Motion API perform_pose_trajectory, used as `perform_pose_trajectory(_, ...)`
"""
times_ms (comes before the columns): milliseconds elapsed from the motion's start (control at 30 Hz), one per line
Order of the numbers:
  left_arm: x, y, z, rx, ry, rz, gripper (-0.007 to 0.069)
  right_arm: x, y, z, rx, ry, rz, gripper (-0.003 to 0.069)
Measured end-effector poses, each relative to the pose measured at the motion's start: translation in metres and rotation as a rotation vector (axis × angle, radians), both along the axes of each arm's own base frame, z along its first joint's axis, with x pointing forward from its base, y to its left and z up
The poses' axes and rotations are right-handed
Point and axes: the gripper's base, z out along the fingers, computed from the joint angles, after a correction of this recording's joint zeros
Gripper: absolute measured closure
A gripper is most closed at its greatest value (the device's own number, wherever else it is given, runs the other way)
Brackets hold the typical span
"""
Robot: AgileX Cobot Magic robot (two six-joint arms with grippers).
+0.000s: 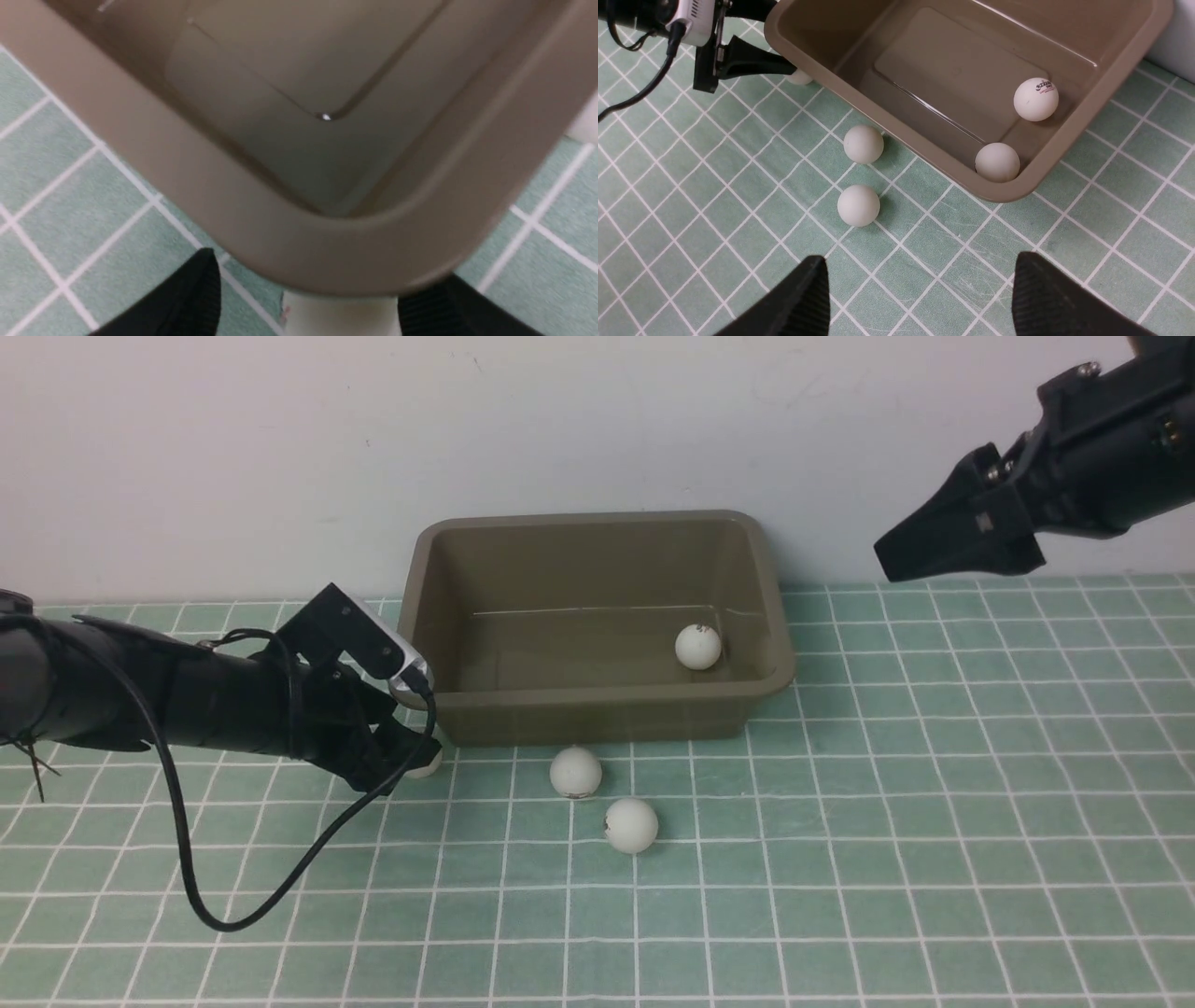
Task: Put the table tennis balls in the box on the green coffee tablecloth.
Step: 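Reach for and grasp a ping pong ball on the table beside the basket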
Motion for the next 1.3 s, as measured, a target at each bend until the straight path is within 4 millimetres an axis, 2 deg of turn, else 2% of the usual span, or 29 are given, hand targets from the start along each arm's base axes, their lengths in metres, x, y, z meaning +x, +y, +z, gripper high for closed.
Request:
perform_pose_trajectory(467,0.005,0.001,-0.017,-0.023,0.017,0.043,0.0163,0.0,0.0,0.0,-0.001,-0.002,0.002,0.0186)
perform_pose_trajectory(800,0.006,0.006,-0.018,0.017,0.016,0.092,0.0165,0.0,0.0,0.0,-0.002,-0.003,0.003,0.0186)
perform_pose_trajectory(900,0.007,0.007,-0.018,0.026,0.016,0.101,0.0191,0.0,0.0,0.0,-0.002,-0.003,0.003,0.0186)
perform_pose_trajectory(1000,0.007,0.008,-0.019,0.03,0.016,0.11,0.0273,0.0,0.0,0.0,-0.002,-0.003,0.003,0.0186)
perform_pose_trajectory(1300,0.008,0.01,-0.019,0.031,0.024,0.143,0.0277,0.0,0.0,0.0,-0.002,-0.004,0.003,0.0186)
